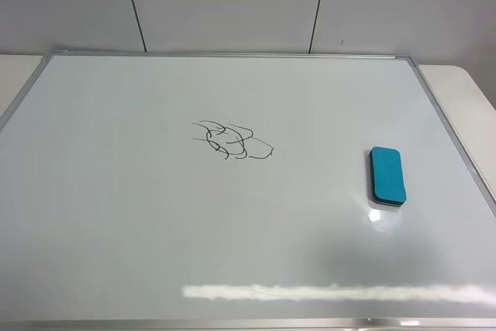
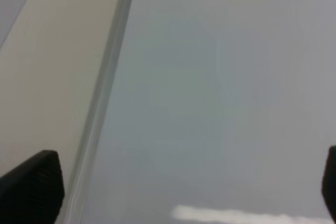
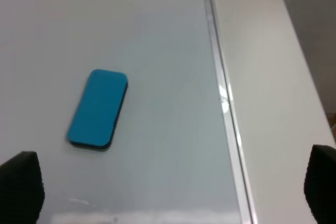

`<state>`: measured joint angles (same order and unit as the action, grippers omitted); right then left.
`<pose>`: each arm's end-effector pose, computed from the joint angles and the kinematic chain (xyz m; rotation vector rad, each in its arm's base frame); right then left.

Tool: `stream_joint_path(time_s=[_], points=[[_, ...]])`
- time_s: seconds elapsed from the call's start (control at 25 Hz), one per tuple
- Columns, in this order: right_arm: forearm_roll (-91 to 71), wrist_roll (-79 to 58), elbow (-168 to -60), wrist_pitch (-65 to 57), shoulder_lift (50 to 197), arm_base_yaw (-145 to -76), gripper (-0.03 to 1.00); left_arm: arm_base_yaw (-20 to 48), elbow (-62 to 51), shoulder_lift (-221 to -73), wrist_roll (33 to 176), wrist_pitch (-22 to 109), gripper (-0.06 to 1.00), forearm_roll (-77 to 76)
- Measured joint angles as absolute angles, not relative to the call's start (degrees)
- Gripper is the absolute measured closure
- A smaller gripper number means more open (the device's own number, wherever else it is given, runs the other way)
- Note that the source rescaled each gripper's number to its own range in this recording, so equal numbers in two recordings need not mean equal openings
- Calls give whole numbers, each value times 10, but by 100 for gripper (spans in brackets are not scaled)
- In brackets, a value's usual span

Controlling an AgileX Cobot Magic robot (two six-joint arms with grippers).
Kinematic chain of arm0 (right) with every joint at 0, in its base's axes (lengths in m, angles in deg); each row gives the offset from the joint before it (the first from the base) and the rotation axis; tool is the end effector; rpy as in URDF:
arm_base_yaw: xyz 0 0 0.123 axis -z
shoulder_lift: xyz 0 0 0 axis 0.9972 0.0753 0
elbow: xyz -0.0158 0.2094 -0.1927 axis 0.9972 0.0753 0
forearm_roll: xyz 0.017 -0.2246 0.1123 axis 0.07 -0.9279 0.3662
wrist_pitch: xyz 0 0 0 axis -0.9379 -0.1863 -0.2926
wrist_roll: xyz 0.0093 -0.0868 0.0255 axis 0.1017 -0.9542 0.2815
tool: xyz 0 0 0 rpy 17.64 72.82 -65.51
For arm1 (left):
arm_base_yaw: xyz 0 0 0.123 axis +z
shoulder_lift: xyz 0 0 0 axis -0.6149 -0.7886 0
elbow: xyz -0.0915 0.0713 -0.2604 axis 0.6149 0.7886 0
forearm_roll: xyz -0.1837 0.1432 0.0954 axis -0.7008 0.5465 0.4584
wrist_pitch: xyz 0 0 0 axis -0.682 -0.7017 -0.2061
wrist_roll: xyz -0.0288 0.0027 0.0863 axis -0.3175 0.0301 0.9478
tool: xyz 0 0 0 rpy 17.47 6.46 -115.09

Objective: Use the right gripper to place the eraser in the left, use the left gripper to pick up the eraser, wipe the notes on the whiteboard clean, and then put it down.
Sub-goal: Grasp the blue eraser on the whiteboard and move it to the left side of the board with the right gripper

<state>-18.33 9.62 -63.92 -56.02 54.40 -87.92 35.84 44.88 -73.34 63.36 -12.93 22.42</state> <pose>0.0030 0.0002 0.2834 -0.0920 2.0997 -0.0058 -0.0069 0.0127 0.2803 -0.0951 2.0153 0.0864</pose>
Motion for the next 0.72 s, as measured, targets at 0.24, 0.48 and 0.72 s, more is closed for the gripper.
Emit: stream_joint_path(time_s=[0.24, 0.48, 0.72], points=[[-145, 95, -639, -544, 668, -879, -3, 358, 449, -733, 634, -129, -6, 224], [-123, 95, -647, -483, 845, -879, -3, 358, 449, -733, 634, -129, -6, 224], [-120, 97, -715, -447, 1055, -879, -3, 358, 449, -733, 634, -129, -6, 224]])
